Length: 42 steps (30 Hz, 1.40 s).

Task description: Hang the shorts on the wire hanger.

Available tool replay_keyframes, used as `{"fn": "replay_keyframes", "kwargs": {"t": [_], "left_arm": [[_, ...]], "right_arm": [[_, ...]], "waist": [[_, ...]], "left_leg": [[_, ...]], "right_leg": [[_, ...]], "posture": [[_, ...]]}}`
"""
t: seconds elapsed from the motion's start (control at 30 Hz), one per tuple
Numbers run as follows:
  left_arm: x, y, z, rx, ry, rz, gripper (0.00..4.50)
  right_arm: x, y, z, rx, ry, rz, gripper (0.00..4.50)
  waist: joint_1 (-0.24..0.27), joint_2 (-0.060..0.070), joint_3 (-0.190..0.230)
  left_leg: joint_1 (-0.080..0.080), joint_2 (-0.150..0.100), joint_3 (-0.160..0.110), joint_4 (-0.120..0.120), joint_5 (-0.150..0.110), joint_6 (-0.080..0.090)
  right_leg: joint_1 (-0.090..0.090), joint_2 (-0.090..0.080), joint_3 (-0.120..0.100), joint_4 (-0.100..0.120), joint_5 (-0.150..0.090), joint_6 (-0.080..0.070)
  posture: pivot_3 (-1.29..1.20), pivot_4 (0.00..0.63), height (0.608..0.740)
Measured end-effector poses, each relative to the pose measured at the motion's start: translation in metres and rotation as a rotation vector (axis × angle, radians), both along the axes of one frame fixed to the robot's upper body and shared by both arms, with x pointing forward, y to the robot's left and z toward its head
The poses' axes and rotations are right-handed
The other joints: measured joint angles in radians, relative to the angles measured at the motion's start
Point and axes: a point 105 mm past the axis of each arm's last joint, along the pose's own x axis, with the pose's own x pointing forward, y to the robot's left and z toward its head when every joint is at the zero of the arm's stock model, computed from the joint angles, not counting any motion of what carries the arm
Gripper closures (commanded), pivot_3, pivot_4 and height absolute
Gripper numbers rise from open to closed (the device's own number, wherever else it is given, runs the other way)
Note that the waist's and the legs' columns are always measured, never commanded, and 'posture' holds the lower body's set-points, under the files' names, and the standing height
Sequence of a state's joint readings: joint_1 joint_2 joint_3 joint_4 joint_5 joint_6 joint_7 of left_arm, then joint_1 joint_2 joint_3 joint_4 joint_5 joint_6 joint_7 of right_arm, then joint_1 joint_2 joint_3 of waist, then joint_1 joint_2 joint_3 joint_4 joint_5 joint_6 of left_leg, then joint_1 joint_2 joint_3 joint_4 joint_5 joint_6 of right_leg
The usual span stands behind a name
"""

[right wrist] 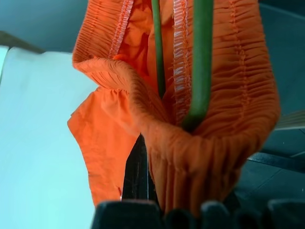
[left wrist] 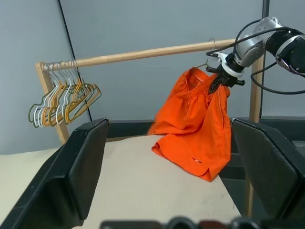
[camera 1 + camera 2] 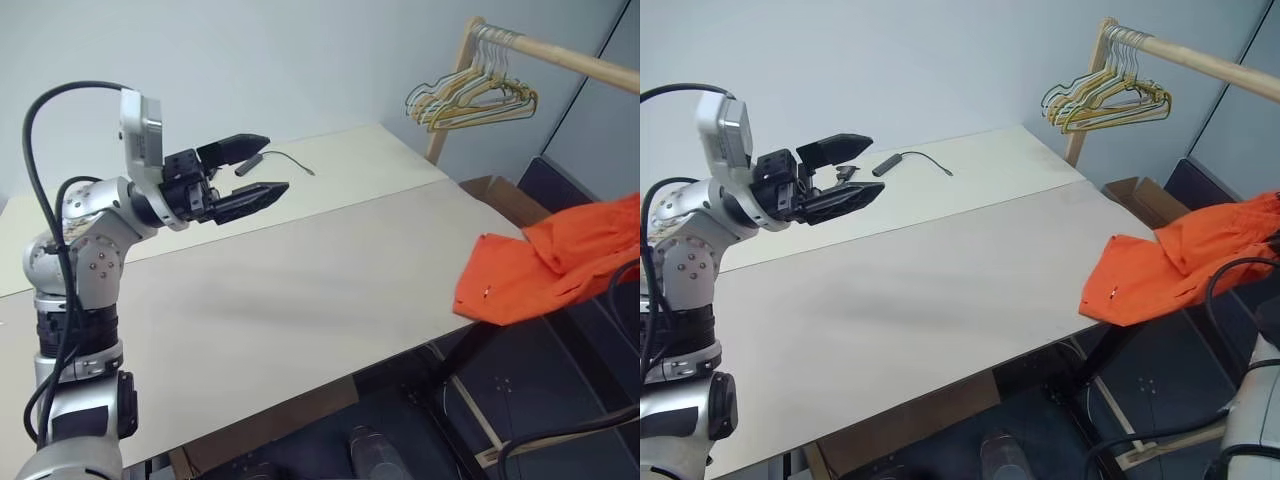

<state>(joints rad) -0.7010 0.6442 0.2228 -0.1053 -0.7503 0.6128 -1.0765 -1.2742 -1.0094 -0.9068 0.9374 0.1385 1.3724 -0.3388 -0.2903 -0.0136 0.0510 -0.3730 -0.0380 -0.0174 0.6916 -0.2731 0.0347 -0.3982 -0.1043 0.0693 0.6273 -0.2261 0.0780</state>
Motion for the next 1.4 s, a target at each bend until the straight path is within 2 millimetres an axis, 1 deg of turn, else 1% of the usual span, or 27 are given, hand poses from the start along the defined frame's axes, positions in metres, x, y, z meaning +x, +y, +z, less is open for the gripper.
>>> {"fn": "replay_keyframes", "kwargs": {"t": [0.07,0.17,0.23,0.3,0.43,0.53,0.57,0.6,0.63,0.7,0.83,0.97,1.07,1.13,1.17,1.2,1.27,1.3,1.33,1.37,1.4], "left_arm": [[0.0,0.0,-0.001,0.002,0.002,0.004,0.02],[-0.001,0.001,-0.002,0.01,0.001,0.009,0.02],[-0.001,0.002,-0.002,0.016,-0.001,0.012,0.0],[-0.002,0.002,-0.001,0.017,-0.001,0.014,0.0],[-0.002,0.002,-0.001,0.019,-0.001,0.015,0.0],[-0.001,0.002,-0.001,0.02,-0.001,0.015,0.0],[-0.001,0.002,-0.001,0.02,-0.001,0.015,0.0],[-0.001,0.002,-0.001,0.02,-0.001,0.015,0.0],[-0.001,0.002,-0.001,0.02,-0.001,0.016,0.0],[-0.001,0.002,-0.001,0.021,-0.001,0.016,0.0],[-0.001,0.003,-0.001,0.023,0.0,0.017,0.0],[-0.001,0.003,-0.001,0.024,0.0,0.015,0.0],[-0.001,0.002,-0.001,0.024,-0.002,0.013,0.0],[-0.001,0.003,0.0,0.028,-0.002,0.017,0.0],[-0.001,0.004,0.0,0.028,-0.002,0.018,0.0],[-0.001,0.004,0.0,0.028,-0.003,0.02,0.0],[0.0,0.004,0.0,0.027,-0.009,0.03,0.0],[0.001,0.005,0.001,0.023,-0.025,0.047,0.0],[0.002,0.005,0.001,0.023,-0.039,0.065,0.0],[0.002,0.007,-0.001,0.028,-0.046,0.083,0.0],[0.002,0.009,-0.007,0.046,-0.045,0.106,0.0]], "right_arm": [[-0.002,-0.004,-0.005,-0.005,0.019,-0.024,4.5],[-0.005,-0.007,-0.01,-0.013,0.039,-0.044,4.5],[-0.005,-0.008,-0.012,-0.016,0.044,-0.048,3.86],[-0.005,-0.007,-0.013,-0.017,0.049,-0.047,3.33],[-0.005,-0.008,-0.018,-0.04,0.074,-0.048,1.86],[-0.006,-0.011,-0.012,-0.115,0.088,-0.057,0.8],[-0.006,-0.011,-0.009,-0.137,0.087,-0.059,0.37],[-0.006,-0.013,-0.007,-0.166,0.089,-0.062,0.12],[-0.006,-0.013,-0.003,-0.196,0.089,-0.065,0.05],[-0.007,-0.016,0.003,-0.276,0.097,-0.075,0.05],[-0.009,-0.022,0.023,-0.567,0.133,-0.12,0.05],[-0.003,-0.012,0.042,-0.8,0.094,-0.146,0.05],[-0.002,-0.001,0.057,-1.008,0.042,-0.217,0.05],[-0.003,0.014,0.075,-1.169,-0.04,-0.269,0.05],[-0.004,0.026,0.09,-1.252,-0.118,-0.287,0.05],[-0.005,0.043,0.109,-1.343,-0.238,-0.293,0.05],[-0.005,0.075,0.134,-1.44,-0.435,-0.258,0.05],[-0.001,0.099,0.145,-1.471,-0.566,-0.182,0.05],[0.005,0.119,0.149,-1.484,-0.658,-0.087,0.05],[0.014,0.137,0.148,-1.463,-0.734,0.039,0.05],[0.027,0.16,0.141,-1.42,-0.813,0.218,0.05]], "waist": [[0.0,0.0,0.0],[0.0,0.0,0.0],[0.0,0.0,0.0],[0.0,0.0,0.0],[-0.001,0.0,0.0],[0.0,0.0,0.0],[0.0,0.0,0.0],[0.0,0.0,0.0],[0.0,0.0,0.0],[0.0,0.0,0.0],[-0.001,0.0,0.0],[-0.002,0.001,0.0],[0.0,0.001,0.0],[0.001,0.002,-0.001],[0.001,0.003,-0.001],[-0.001,0.004,-0.001],[-0.003,0.004,-0.001],[-0.003,0.003,-0.001],[-0.004,0.003,-0.001],[-0.004,0.002,-0.002],[-0.005,0.001,-0.002]], "left_leg": [[0.004,0.0,0.0,-0.001,-0.001,0.001],[0.005,0.0,0.0,-0.001,-0.001,0.001],[0.005,0.0,0.0,-0.001,-0.001,0.002],[0.005,0.0,0.0,-0.001,-0.001,0.002],[0.005,0.0,0.0,-0.001,-0.001,0.002],[0.005,0.0,0.001,-0.001,-0.001,0.002],[0.005,0.001,0.0,-0.001,-0.002,0.002],[0.005,0.001,0.0,-0.001,-0.002,0.003],[0.005,0.001,0.0,-0.001,-0.002,0.003],[0.005,0.001,0.0,-0.001,-0.002,0.003],[0.005,0.001,0.0,0.0,-0.002,0.003],[0.005,0.001,0.0,0.001,-0.002,0.003],[0.005,0.001,0.0,0.002,-0.002,0.003],[0.005,0.001,0.0,0.002,-0.002,0.003],[0.005,0.0,0.0,0.002,-0.002,0.003],[0.006,0.001,0.0,0.002,-0.002,0.003],[0.006,0.002,0.0,0.002,-0.002,0.002],[0.007,0.002,0.0,0.002,-0.002,0.002],[0.008,0.003,0.0,0.002,-0.002,0.002],[0.009,0.003,0.0,0.002,-0.002,0.002],[0.011,0.004,0.0,0.002,-0.002,0.002]], "right_leg": [[0.005,0.0,0.0,-0.002,0.0,0.0],[0.008,0.0,0.0,-0.004,-0.001,0.003],[0.009,0.0,0.0,-0.005,-0.001,0.003],[0.009,0.0,0.0,-0.007,0.0,0.004],[0.009,0.0,0.0,-0.007,0.001,0.003],[0.009,0.0,0.0,-0.007,0.001,0.003],[0.009,0.0,0.0,-0.007,0.001,0.003],[0.009,0.001,0.0,-0.007,0.001,0.003],[0.009,0.0,0.0,-0.007,0.001,0.003],[0.009,0.0,0.0,-0.008,0.001,0.004],[0.008,0.0,0.001,-0.007,0.002,0.004],[0.008,0.0,0.001,-0.004,0.002,0.005],[0.008,0.0,0.001,-0.003,0.002,0.005],[0.007,0.0,0.002,-0.002,0.002,0.005],[0.007,0.0,0.002,-0.002,0.002,0.005],[0.007,0.0,0.002,-0.002,0.002,0.005],[0.007,0.002,0.002,-0.002,0.002,0.005],[0.007,0.002,0.002,-0.002,0.002,0.005],[0.009,0.003,0.002,-0.002,0.002,0.005],[0.01,0.003,0.002,-0.003,0.003,0.005],[0.012,0.004,0.003,-0.003,0.003,0.005]], "posture": [[-0.27,0.02,0.74],[-0.26,0.02,0.74],[-0.26,0.02,0.74],[-0.26,0.02,0.74],[-0.26,0.019,0.74],[-0.26,0.018,0.74],[-0.26,0.018,0.74],[-0.26,0.017,0.74],[-0.26,0.017,0.74],[-0.27,0.018,0.74],[-0.27,0.017,0.74],[-0.27,0.016,0.74],[-0.26,0.016,0.74],[-0.26,0.015,0.74],[-0.25,0.015,0.74],[-0.25,0.015,0.74],[-0.24,0.015,0.74],[-0.22,0.013,0.74],[-0.22,0.013,0.74],[-0.2,0.011,0.74],[-0.19,0.011,0.74]]}}
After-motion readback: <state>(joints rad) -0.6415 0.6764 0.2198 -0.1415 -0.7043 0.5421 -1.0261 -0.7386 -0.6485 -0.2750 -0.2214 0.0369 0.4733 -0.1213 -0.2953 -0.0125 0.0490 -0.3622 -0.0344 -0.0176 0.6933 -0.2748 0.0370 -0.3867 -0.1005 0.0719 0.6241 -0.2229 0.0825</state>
